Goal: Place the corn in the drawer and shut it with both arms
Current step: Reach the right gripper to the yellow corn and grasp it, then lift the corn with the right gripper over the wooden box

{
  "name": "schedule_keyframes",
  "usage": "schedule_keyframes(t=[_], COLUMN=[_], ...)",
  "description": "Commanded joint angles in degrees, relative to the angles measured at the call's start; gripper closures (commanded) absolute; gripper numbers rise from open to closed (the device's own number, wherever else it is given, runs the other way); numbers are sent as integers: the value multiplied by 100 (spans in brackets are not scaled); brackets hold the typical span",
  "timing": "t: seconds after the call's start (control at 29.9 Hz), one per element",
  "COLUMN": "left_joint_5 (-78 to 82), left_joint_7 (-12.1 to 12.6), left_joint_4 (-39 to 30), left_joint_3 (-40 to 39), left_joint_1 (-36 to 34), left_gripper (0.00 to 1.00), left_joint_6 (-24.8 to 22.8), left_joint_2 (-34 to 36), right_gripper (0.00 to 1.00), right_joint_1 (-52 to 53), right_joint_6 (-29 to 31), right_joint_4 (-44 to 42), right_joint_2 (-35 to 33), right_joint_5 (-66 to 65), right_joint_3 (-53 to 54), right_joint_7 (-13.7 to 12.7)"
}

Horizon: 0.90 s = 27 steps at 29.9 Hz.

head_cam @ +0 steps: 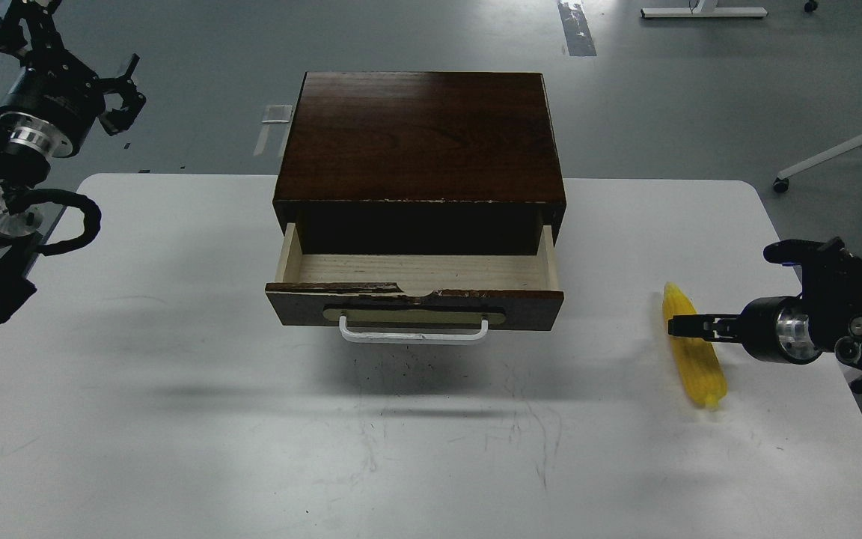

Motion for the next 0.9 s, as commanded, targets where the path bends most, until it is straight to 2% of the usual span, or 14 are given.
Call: schedule_keyframes(t=[0.0, 0.07, 0.23, 0.33, 0.4, 0.47, 0.6, 0.77, 0.87], left_joint_5=[-1, -1, -1, -1, -1, -1, -1, 26, 61], left_joint_7=[-1, -1, -1, -1, -1, -1, -1, 78, 69], left_joint_4=[0, 0, 9, 9, 9, 9, 9, 0, 0], left_joint_3=[0, 0, 0, -9, -9, -9, -9, 43, 114], left_joint_1=[24, 33, 51, 130, 130, 130, 121, 139, 130], left_gripper=[2, 2, 2, 2, 2, 2, 2, 2, 2], left_joint_6=[0, 0, 0, 0, 0, 0, 0, 0, 0], left_joint_2=[44, 53, 79, 79, 88, 88, 97, 141, 150], right_gripper=[18, 22, 41, 56, 75, 83, 84, 83, 83], right_joint_1=[-6, -15, -41, -33, -15, 37, 344, 1916, 2838], right_joint_6=[-15, -15, -15, -15, -15, -15, -24, 20, 47], right_joint_4=[-3, -3, -21, -12, -12, -3, 41, 611, 989], right_joint_2=[135, 153, 259, 267, 241, 189, -66, -444, -427], right_joint_5=[-12, -13, -13, -4, 5, 22, 31, 40, -30], right_joint_3=[6, 6, -3, 6, 6, 15, 261, 410, 410], right_joint_7=[25, 25, 16, 16, 16, 16, 25, 25, 60])
